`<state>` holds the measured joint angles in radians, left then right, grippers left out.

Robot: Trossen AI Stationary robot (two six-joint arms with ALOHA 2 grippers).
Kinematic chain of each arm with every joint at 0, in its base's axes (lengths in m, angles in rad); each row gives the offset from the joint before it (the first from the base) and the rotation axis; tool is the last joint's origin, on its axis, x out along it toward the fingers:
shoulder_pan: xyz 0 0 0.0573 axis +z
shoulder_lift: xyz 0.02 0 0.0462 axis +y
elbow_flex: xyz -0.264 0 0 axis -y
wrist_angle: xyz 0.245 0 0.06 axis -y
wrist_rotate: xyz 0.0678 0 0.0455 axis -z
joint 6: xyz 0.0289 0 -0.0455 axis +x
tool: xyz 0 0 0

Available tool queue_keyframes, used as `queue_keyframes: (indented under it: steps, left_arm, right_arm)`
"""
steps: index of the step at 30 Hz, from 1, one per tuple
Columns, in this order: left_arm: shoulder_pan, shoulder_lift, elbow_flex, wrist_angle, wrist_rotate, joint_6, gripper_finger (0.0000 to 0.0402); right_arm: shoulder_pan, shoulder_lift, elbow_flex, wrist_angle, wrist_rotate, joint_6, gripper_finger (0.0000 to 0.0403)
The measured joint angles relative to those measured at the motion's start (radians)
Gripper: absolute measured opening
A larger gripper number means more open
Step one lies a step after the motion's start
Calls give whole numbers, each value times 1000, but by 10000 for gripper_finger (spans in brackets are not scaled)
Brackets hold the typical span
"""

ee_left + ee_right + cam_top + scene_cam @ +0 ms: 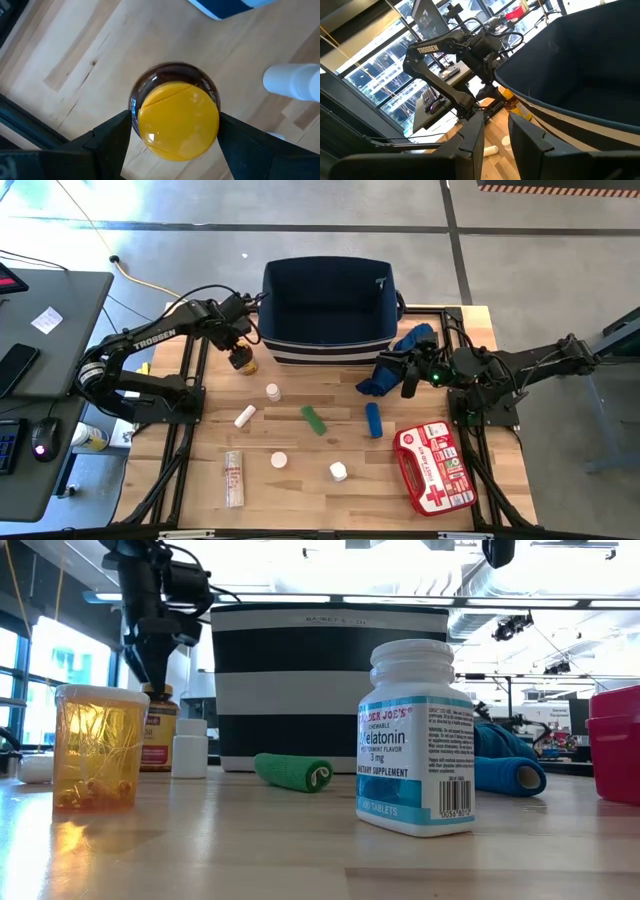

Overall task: Pick & place medical supplies in basket/bin
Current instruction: Put the yellow medicine bottle into the blue bin

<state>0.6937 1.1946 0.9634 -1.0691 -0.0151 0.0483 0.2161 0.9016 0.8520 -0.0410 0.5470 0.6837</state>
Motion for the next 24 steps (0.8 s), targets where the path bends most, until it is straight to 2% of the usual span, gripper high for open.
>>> queue_keyframes:
  steps: [8, 17, 20, 24]
  left_arm:
    - [0, 0, 0, 7, -3, 0, 313]
    - [0, 0, 1, 29, -3, -11, 248]
    - [0, 0, 2, 23, -3, -11, 250]
    - [0, 0, 2, 12, -3, -25, 274]
  right_arm:
    - [0, 0, 0, 0, 0, 0, 81]
    - [0, 0, 0, 0, 0, 1, 81]
    - [0, 0, 0, 0, -1, 1, 81]
    - [0, 0, 0, -5, -1, 17, 81]
